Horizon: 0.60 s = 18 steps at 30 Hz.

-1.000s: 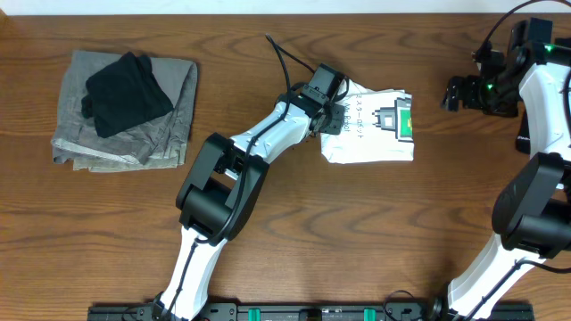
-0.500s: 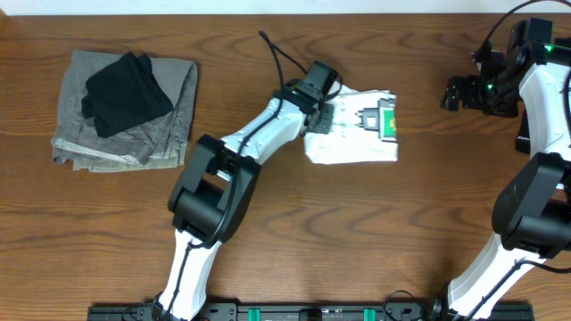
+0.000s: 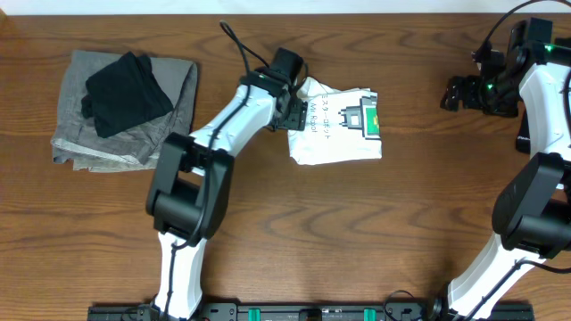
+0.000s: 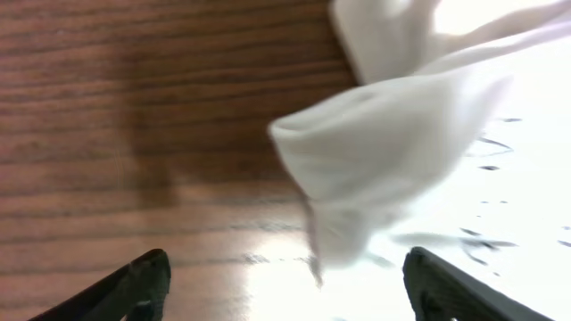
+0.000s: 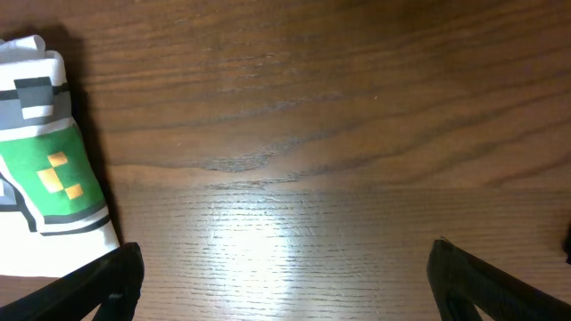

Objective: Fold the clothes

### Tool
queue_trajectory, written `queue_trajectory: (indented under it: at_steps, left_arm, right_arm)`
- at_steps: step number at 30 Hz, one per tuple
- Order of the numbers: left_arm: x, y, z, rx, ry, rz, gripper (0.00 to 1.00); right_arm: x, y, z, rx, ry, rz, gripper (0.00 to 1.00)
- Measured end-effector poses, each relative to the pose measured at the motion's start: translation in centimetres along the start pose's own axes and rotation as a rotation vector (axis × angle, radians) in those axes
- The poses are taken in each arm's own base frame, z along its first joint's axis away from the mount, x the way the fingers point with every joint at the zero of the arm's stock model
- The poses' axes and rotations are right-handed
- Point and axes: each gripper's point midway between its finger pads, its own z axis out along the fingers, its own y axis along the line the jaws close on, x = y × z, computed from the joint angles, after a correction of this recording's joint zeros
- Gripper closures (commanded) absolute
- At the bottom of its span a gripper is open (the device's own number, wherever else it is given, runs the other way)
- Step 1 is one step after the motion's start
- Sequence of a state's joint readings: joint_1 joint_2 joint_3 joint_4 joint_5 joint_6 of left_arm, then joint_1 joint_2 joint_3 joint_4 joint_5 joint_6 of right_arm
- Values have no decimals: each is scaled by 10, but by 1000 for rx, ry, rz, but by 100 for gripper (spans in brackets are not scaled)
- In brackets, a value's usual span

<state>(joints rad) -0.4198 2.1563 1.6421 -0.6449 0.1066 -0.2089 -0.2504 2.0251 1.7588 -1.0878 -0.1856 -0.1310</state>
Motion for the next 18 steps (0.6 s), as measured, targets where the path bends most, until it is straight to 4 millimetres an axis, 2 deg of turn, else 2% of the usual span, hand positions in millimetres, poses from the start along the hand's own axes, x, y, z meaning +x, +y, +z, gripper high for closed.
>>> queue_trajectory:
  at_steps: [7,13,14,18]
  left_arm:
    - [-4,-22,-39,139,-11,-97,11]
    - [17,-36,-42,149,67,-144,12]
    - [20,-39,-42,150,75,-145,14]
    - [31,-61,-42,160,96,-133,31]
  right_arm:
    - [0,0,0,0,0,0,1]
    - [0,0,0,0,0,0,1]
    - [0,0,0,0,0,0,1]
    - [0,0,0,0,0,0,1]
